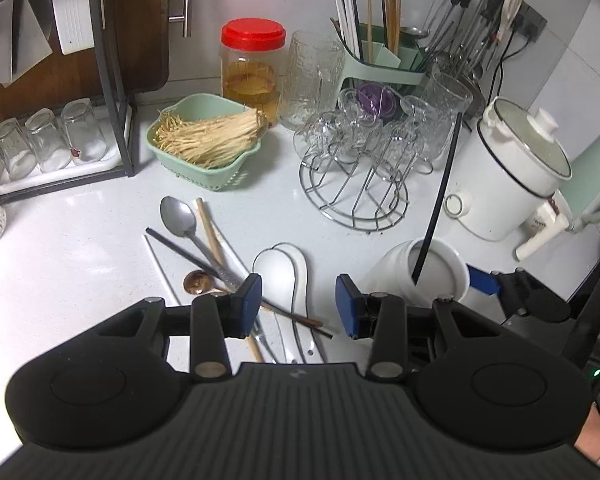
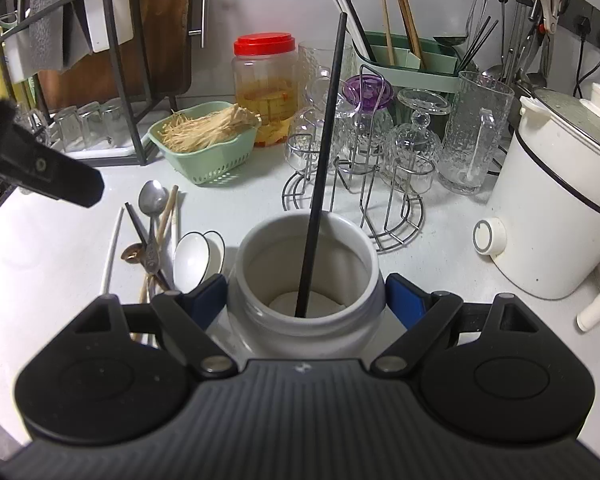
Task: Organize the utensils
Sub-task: 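Move the left tool back over the utensil pile toward the silver spoon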
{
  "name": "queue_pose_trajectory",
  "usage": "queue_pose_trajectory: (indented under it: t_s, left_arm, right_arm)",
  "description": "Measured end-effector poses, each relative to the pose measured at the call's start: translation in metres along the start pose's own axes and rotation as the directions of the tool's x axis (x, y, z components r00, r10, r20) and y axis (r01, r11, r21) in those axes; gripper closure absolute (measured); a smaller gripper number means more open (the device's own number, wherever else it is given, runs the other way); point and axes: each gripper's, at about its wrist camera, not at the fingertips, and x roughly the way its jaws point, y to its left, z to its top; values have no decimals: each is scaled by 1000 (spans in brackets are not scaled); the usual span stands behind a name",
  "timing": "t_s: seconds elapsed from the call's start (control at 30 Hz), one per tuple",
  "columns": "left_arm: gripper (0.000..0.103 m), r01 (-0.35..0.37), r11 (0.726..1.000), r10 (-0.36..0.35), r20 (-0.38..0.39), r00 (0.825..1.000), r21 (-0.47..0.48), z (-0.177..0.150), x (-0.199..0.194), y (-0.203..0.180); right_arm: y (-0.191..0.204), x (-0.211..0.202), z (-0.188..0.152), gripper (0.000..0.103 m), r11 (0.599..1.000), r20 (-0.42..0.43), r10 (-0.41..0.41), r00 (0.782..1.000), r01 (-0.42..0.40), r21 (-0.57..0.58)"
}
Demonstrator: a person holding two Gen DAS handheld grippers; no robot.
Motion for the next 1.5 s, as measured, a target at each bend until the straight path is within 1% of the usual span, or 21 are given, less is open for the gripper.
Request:
queue_pose_trajectory:
  t_s: [0.17,0.23,0.57,0.63,0.7,0.8,0.87,1.03,1.17,1.33,1.5]
  left_arm:
    - [57,-14,1000,14,-10,1000,-1,-19,3,5]
    - [57,-13,1000,13,-14,1000,-16,-28,2,7]
    - [57,-12,997,10,-31,999,-71,-72,-3,23]
    - [57,-7,998,4,-36,999,-67,-78,-4,25]
    - [57,-18,998,16,-38,999,-57,-81,-4,27]
    - [55,-13,997,10,-44,999,-70,-82,-3,34]
    - [54,-19,998,16,-44,999,-61,-82,-1,35]
    - [53,9,998,-12,-53,999,-60,-76,9,41]
    - [50,11,999,-13,-51,999,-51,-74,19,43]
    - [40,2,999,-4,-60,998,-40,-71,29,50]
    - [40,3,999,-6,-71,997,-38,-71,40,58]
  right_arm:
    - [1,-4,-5,15,1000,18,-12,1000,12,12]
    - [1,-5,-8,15,1000,34,-16,999,16,15]
    - [3,-10,-14,15,999,51,-31,998,30,24]
    - [4,-11,-14,15,999,46,-36,998,35,30]
    - [5,-12,-15,15,999,50,-42,998,40,32]
    - [7,-14,-17,15,998,55,-52,997,49,43]
    - [8,-15,-19,15,997,60,-61,996,58,52]
    - [12,-16,-21,15,994,68,-88,994,83,70]
    - [15,-17,-24,15,991,82,-108,991,102,82]
    - [18,-15,-23,14,990,86,-123,989,115,83]
    - [22,-12,-20,14,987,84,-138,987,130,95]
